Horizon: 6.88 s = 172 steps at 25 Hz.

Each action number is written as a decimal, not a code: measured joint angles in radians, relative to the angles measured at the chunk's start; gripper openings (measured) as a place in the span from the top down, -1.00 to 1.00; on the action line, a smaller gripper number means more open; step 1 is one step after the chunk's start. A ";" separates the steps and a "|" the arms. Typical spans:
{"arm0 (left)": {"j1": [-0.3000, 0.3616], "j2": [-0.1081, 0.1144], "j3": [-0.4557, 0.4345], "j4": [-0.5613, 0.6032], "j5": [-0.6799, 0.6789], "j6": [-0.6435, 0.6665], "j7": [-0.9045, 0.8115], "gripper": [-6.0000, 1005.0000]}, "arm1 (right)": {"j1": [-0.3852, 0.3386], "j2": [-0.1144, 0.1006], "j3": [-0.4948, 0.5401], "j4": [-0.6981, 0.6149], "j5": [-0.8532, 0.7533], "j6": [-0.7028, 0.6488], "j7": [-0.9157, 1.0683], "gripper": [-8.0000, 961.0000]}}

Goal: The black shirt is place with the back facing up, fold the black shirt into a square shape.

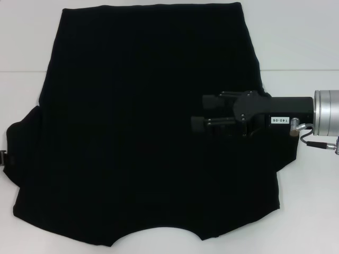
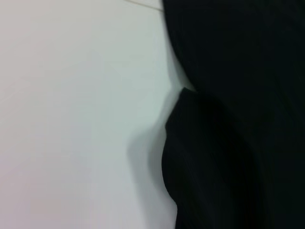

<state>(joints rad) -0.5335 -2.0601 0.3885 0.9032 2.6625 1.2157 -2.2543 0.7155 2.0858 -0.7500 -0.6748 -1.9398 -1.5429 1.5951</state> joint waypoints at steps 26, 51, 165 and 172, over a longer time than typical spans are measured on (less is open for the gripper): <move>0.045 0.000 -0.097 0.089 -0.001 0.014 -0.009 0.99 | 0.001 0.000 0.003 0.014 0.027 0.031 0.003 -0.48; 0.054 0.000 -0.153 0.113 -0.017 0.057 0.008 0.92 | 0.008 0.000 0.003 0.014 0.027 0.032 0.000 -0.48; -0.215 -0.033 0.112 -0.231 -0.252 -0.250 0.088 0.72 | -0.072 -0.040 0.054 0.008 0.134 0.006 0.026 -0.47; -0.211 -0.041 0.104 -0.230 -0.309 -0.241 0.083 0.33 | -0.074 -0.042 0.054 0.006 0.135 0.000 0.028 -0.47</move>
<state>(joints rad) -0.7442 -2.1007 0.4926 0.6732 2.3538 0.9747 -2.1713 0.6416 2.0440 -0.6957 -0.6690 -1.8053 -1.5426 1.6226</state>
